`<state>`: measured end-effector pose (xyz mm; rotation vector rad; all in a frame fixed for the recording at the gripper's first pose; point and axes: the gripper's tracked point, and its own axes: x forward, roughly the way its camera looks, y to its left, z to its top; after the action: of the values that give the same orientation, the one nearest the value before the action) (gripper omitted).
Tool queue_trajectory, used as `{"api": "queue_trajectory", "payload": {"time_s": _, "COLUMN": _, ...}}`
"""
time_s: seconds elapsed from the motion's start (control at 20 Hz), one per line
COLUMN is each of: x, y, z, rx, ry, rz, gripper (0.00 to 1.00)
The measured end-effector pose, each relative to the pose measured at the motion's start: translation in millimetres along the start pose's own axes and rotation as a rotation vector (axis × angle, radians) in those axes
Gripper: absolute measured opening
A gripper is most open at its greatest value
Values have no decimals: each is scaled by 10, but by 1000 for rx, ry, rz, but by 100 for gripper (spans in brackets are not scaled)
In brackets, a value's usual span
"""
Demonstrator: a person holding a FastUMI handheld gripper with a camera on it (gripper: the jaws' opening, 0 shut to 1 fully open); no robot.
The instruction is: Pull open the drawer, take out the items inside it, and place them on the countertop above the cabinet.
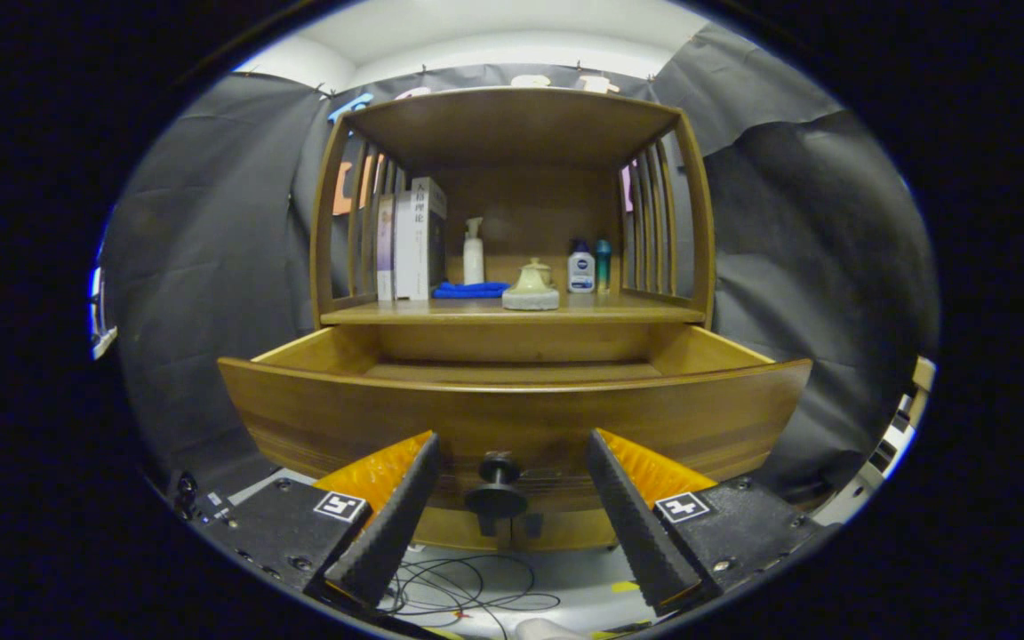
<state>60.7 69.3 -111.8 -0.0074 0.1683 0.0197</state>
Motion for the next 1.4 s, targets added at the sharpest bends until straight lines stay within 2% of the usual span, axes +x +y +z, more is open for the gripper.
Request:
{"api": "queue_trajectory", "payload": {"time_s": 0.4, "x": 172, "y": -29, "z": -79, "rx": -9, "ry": 17, "rz": -42, "gripper": 100}}
{"api": "queue_trajectory", "payload": {"time_s": 0.75, "x": 213, "y": -3, "z": -49, "rx": -4, "ry": 6, "rz": -38, "gripper": 100}}
{"api": "queue_trajectory", "payload": {"time_s": 1.4, "x": 817, "y": 7, "z": 171, "rx": -5, "ry": -3, "rz": -42, "gripper": 100}}
